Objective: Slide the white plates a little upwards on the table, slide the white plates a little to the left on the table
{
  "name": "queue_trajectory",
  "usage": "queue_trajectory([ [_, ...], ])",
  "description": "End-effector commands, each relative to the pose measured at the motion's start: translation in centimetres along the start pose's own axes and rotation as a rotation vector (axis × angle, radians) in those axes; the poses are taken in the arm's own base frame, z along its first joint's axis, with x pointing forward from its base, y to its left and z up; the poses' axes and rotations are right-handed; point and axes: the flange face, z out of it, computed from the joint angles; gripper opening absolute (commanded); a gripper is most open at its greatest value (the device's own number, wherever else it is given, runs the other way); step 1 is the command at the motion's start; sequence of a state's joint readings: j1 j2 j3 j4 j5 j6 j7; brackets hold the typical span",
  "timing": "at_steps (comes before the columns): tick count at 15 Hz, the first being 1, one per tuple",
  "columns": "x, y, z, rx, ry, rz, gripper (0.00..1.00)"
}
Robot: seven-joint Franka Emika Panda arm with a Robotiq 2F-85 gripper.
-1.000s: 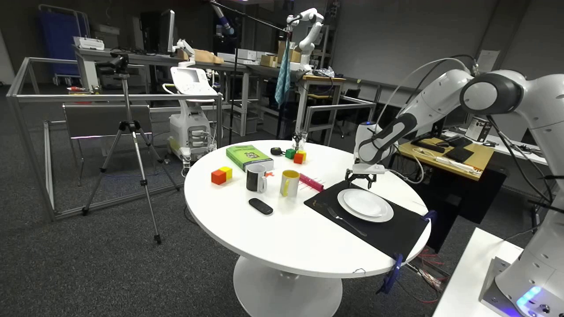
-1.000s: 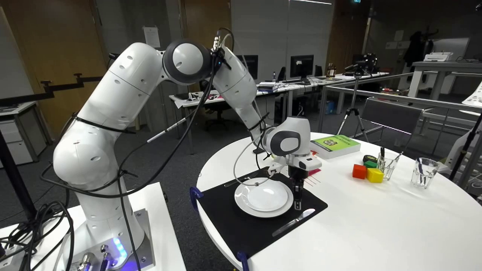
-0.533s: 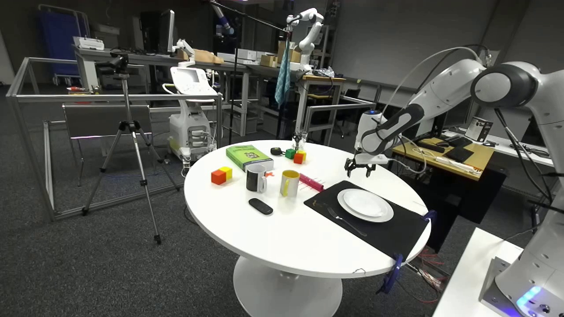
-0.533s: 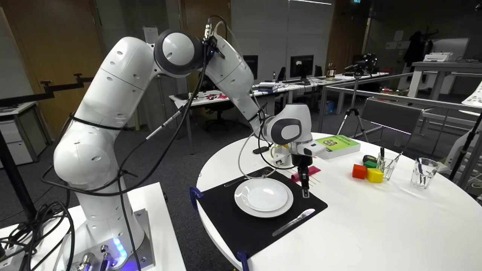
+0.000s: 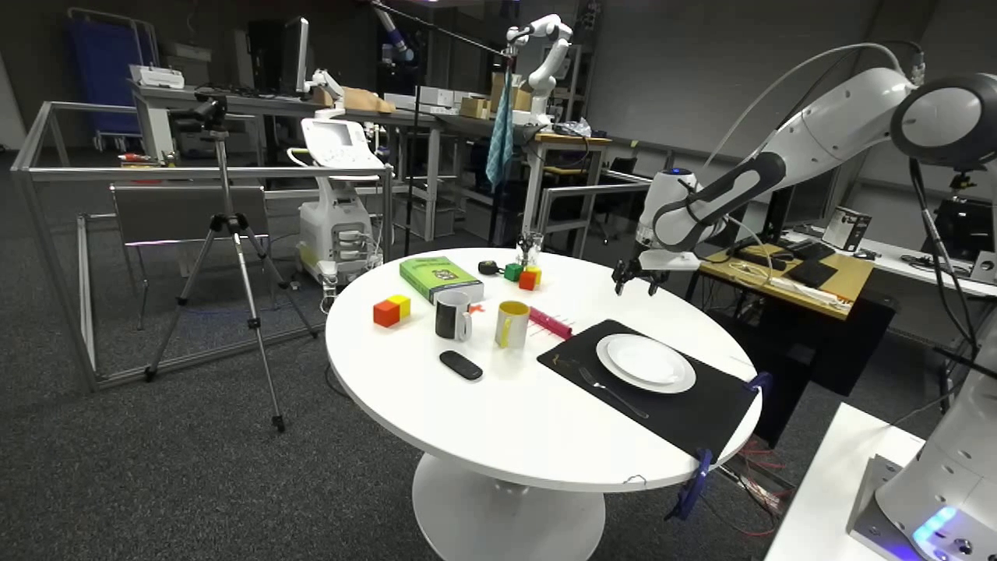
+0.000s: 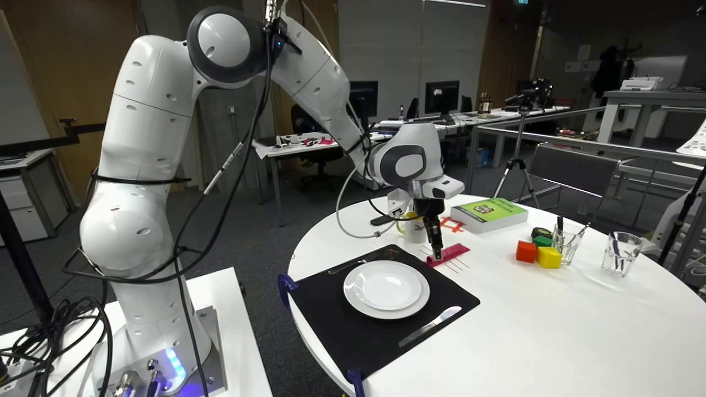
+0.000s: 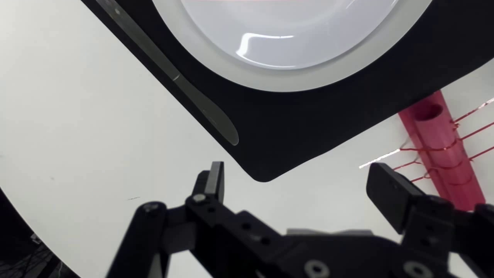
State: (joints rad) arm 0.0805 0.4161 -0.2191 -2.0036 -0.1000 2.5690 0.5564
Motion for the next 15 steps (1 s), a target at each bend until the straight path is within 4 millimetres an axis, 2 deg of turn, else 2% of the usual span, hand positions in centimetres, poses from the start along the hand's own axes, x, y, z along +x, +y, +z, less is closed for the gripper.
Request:
queue_trajectory([
  [1,-3.5,1.0,-3.8,0.017,0.006,-0.072,1.00],
  [11,-10.2,3.4,-10.1,-0.013,0.098,-0.239,1.00],
  [15,-12.7,4.2,-12.5,0.033,0.116,-0.254,1.00],
])
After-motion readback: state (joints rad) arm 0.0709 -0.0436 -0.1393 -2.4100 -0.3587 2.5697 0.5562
